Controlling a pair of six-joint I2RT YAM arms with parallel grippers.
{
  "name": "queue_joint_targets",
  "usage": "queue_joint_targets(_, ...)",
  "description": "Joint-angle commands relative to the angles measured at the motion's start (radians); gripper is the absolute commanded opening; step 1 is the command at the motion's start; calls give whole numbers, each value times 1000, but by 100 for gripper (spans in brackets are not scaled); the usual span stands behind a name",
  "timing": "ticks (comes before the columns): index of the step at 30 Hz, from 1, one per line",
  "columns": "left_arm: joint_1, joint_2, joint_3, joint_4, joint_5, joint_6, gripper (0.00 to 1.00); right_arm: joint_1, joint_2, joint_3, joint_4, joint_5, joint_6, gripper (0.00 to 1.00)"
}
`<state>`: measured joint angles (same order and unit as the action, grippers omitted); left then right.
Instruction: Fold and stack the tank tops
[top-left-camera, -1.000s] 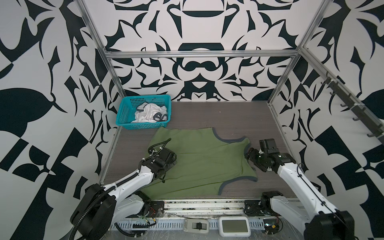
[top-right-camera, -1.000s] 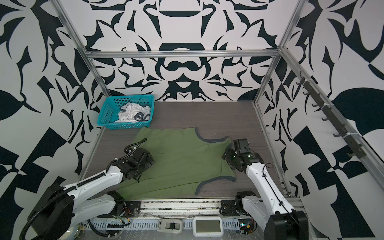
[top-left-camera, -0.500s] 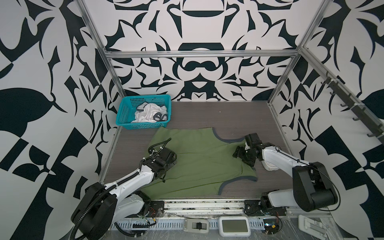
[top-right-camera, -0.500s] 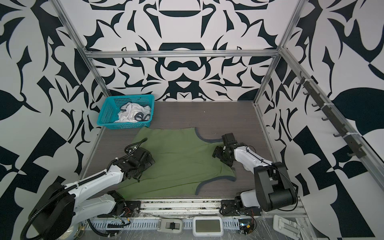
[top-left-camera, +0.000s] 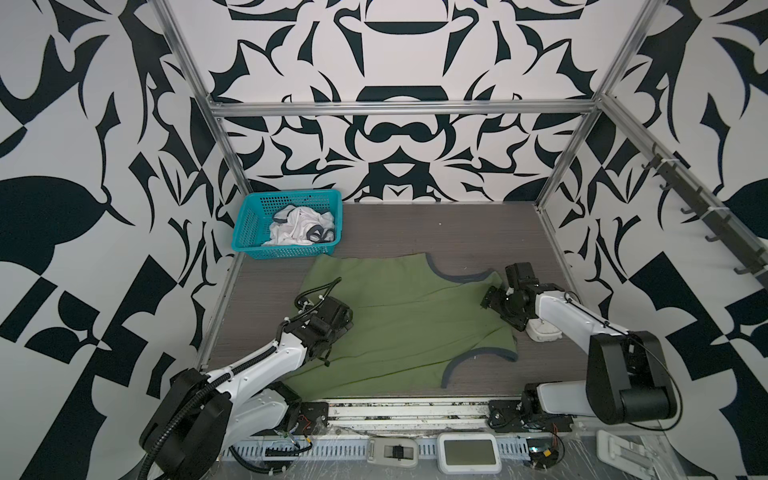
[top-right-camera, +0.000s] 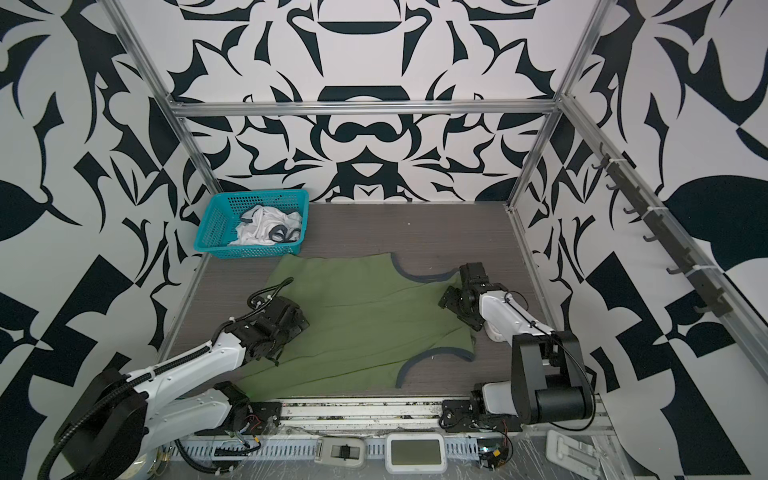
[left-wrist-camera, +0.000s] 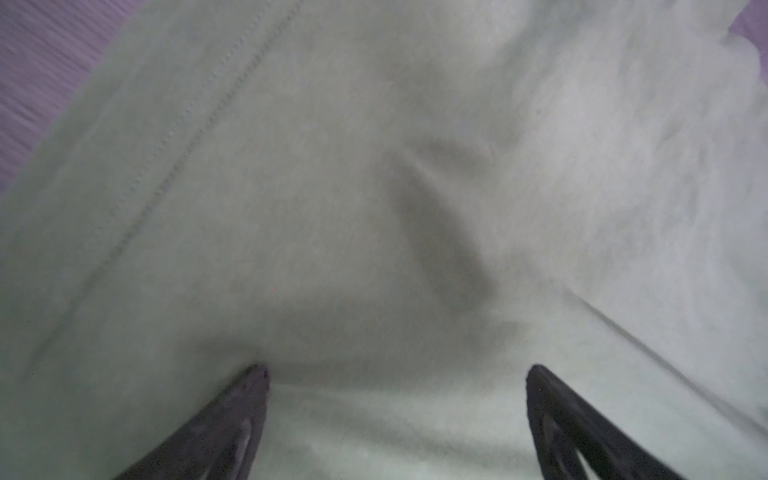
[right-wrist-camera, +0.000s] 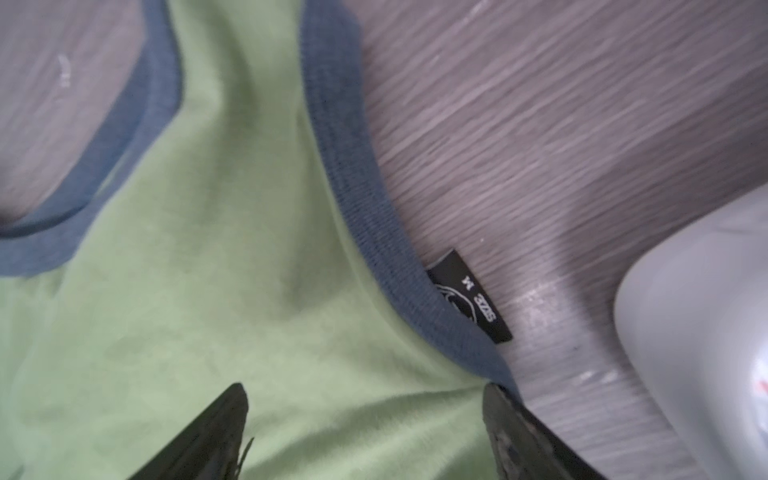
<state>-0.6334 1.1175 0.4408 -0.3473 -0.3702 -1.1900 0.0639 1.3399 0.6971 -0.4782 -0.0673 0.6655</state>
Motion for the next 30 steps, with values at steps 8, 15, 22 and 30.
queue_joint_targets(8, -84, 52, 103, -39, -26, 3, 99, 214, -108, 60, -55, -34, -18, 84)
queue_joint_targets(15, -86, 119, 148, -22, 8, 38, 99, 353, 71, 34, 68, -96, 27, 82)
queue_joint_targets(22, -160, 205, 151, 28, 36, -5, 99, 311, 146, 26, 32, -22, -4, 84)
queue_joint_targets(30, -326, 412, 289, 107, 76, -11, 99, 52, 105, -21, -12, 10, -33, 86)
